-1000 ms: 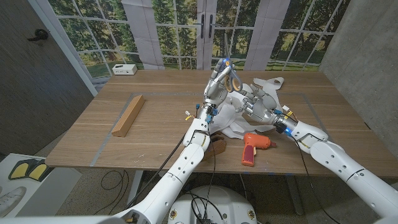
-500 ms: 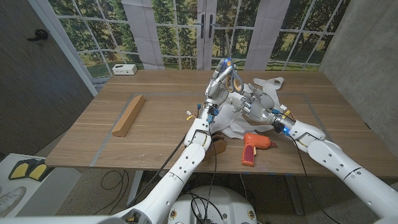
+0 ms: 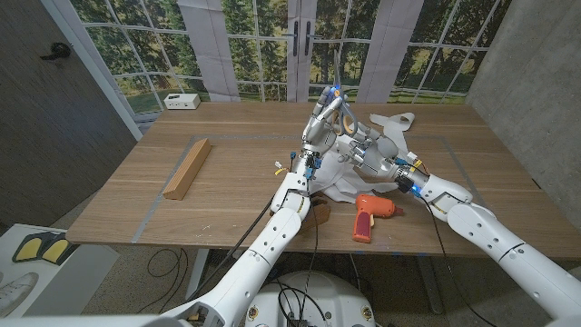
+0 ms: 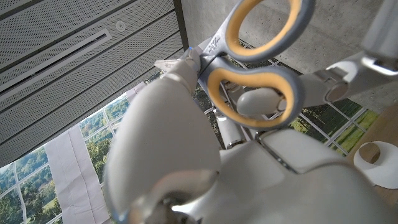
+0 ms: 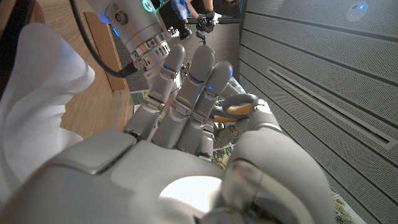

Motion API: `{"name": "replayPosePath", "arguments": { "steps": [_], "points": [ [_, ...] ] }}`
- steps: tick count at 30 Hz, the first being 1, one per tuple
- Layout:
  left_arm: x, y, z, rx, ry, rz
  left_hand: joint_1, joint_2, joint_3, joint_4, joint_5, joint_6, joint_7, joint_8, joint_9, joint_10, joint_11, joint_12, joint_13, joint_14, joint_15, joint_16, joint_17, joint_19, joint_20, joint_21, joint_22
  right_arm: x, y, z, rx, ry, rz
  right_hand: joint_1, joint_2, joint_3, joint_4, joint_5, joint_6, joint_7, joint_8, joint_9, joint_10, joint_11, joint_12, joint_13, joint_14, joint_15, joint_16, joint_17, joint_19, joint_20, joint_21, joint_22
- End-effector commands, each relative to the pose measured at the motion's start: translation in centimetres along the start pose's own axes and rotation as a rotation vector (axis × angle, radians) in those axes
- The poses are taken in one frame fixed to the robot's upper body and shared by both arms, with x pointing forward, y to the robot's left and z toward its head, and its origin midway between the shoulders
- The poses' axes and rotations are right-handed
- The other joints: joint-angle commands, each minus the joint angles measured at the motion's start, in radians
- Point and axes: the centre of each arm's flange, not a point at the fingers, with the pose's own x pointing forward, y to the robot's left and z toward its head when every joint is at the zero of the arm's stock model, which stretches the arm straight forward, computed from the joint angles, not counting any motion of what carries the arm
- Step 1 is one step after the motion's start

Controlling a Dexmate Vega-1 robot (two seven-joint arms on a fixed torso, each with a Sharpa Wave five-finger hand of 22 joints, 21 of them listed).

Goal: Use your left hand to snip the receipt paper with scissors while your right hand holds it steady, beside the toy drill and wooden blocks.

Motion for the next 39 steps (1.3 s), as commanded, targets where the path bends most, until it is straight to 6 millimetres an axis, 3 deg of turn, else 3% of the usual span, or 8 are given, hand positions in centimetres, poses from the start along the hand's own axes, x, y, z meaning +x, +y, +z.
{"name": "replayPosePath", "arguments": {
  "steps": [1, 6, 13, 18, 23, 30, 36, 39],
  "points": [
    [0.2, -0.1, -0.3, 0.019, 0.005, -0.003, 0.008, 0.0, -0.002, 0.002, 0.006, 0.004, -0.007, 0.006, 0.001, 0.004, -0.003, 0.008, 0.001, 0.089, -0.173, 0.002, 0.005, 0.01, -0.138, -0.002, 0.005, 0.2, -0.1, 0.0, 0.007, -0.02, -0.013, 0.016, 0.018, 0.016, -0.006, 0.001, 0.011, -0.014, 0.005, 0.003, -0.013, -0.007, 0.011, 0.011, -0.015, 0.001, 0.009, 0.013, -0.013, -0.006, -0.003, 0.006],
    [0.2, -0.1, -0.5, 0.016, 0.012, -0.005, 0.009, 0.001, -0.002, 0.002, 0.006, 0.003, -0.005, 0.005, 0.0, 0.003, -0.004, 0.008, 0.002, 0.089, -0.173, 0.001, 0.004, 0.01, -0.138, -0.002, 0.005, 0.3, -0.2, 0.0, 0.005, -0.013, -0.001, 0.035, 0.04, 0.033, -0.007, 0.0, 0.042, -0.032, 0.014, 0.004, -0.006, -0.02, 0.012, 0.004, -0.016, -0.001, 0.008, 0.011, -0.016, -0.027, 0.001, 0.008],
    [0.4, -0.1, -0.6, 0.026, 0.012, -0.008, 0.008, 0.001, -0.002, 0.002, 0.006, 0.004, -0.006, 0.006, 0.001, 0.003, -0.003, 0.008, 0.002, 0.089, -0.174, 0.002, 0.005, 0.01, -0.137, -0.002, 0.005, 0.4, -0.4, 0.1, -0.001, -0.009, 0.002, 0.031, 0.059, 0.046, 0.008, 0.0, 0.068, -0.042, 0.017, 0.005, -0.016, -0.028, 0.017, 0.015, -0.015, -0.001, 0.012, 0.026, -0.026, -0.034, 0.004, 0.011],
    [0.4, -0.1, -0.4, 0.047, 0.007, -0.008, 0.009, 0.0, -0.002, 0.002, 0.006, 0.005, -0.005, 0.006, 0.0, 0.005, -0.003, 0.008, 0.001, 0.089, -0.173, 0.002, 0.006, 0.011, -0.138, -0.002, 0.005, 0.6, -0.4, 0.1, -0.002, -0.014, 0.014, 0.059, 0.073, 0.078, 0.007, 0.005, 0.094, -0.057, 0.018, 0.006, -0.017, -0.032, 0.021, 0.018, -0.015, -0.002, 0.013, 0.035, -0.035, -0.051, 0.01, 0.014],
    [0.4, -0.2, -0.3, 0.097, -0.007, -0.012, 0.008, 0.0, -0.003, 0.003, 0.006, 0.006, -0.007, 0.007, 0.0, 0.005, -0.005, 0.008, 0.0, 0.09, -0.173, 0.002, 0.006, 0.01, -0.138, -0.003, 0.005, 0.7, -0.3, 0.2, -0.002, -0.014, 0.019, 0.074, 0.061, 0.089, 0.001, 0.005, 0.111, -0.062, 0.018, 0.007, -0.007, -0.035, 0.02, 0.006, -0.015, -0.004, 0.016, 0.045, -0.035, -0.058, 0.016, 0.016],
    [0.4, -0.4, -0.4, 0.168, -0.019, -0.036, 0.009, 0.001, -0.002, 0.002, 0.006, 0.012, -0.004, 0.008, -0.002, 0.005, -0.003, 0.008, -0.001, 0.09, -0.172, 0.002, 0.006, 0.01, -0.138, -0.004, 0.004, 1.0, 0.2, 0.3, -0.01, -0.007, 0.048, 0.125, -0.005, 0.077, -0.035, 0.001, 0.142, -0.061, 0.017, 0.005, 0.008, -0.045, 0.03, 0.004, -0.002, -0.003, 0.029, 0.046, -0.027, -0.062, 0.032, 0.017],
    [0.4, -0.8, -0.2, 0.225, -0.034, -0.054, 0.01, 0.0, -0.003, 0.002, 0.006, 0.017, -0.002, 0.008, -0.004, 0.003, -0.004, 0.01, 0.003, 0.089, -0.173, 0.003, 0.007, 0.01, -0.138, -0.006, 0.004, 1.2, 0.5, 0.1, -0.005, 0.004, 0.054, 0.17, -0.042, 0.072, -0.038, 0.001, 0.129, -0.063, 0.004, 0.006, -0.013, -0.045, 0.046, 0.036, -0.013, -0.003, 0.05, 0.086, -0.044, -0.063, 0.037, 0.018],
    [0.4, -1.1, 0.1, 0.28, -0.052, -0.061, 0.01, 0.001, -0.002, 0.002, 0.006, 0.018, -0.003, 0.008, -0.005, 0.005, -0.006, 0.01, 0.003, 0.089, -0.172, 0.003, 0.007, 0.01, -0.138, -0.006, 0.004, 1.3, 0.5, 0.1, -0.011, 0.009, 0.055, 0.18, -0.044, 0.066, -0.028, 0.0, 0.127, -0.065, 0.002, 0.007, -0.033, -0.045, 0.046, 0.046, -0.029, -0.001, 0.035, 0.067, -0.046, -0.061, 0.041, 0.017]
  ]
}}
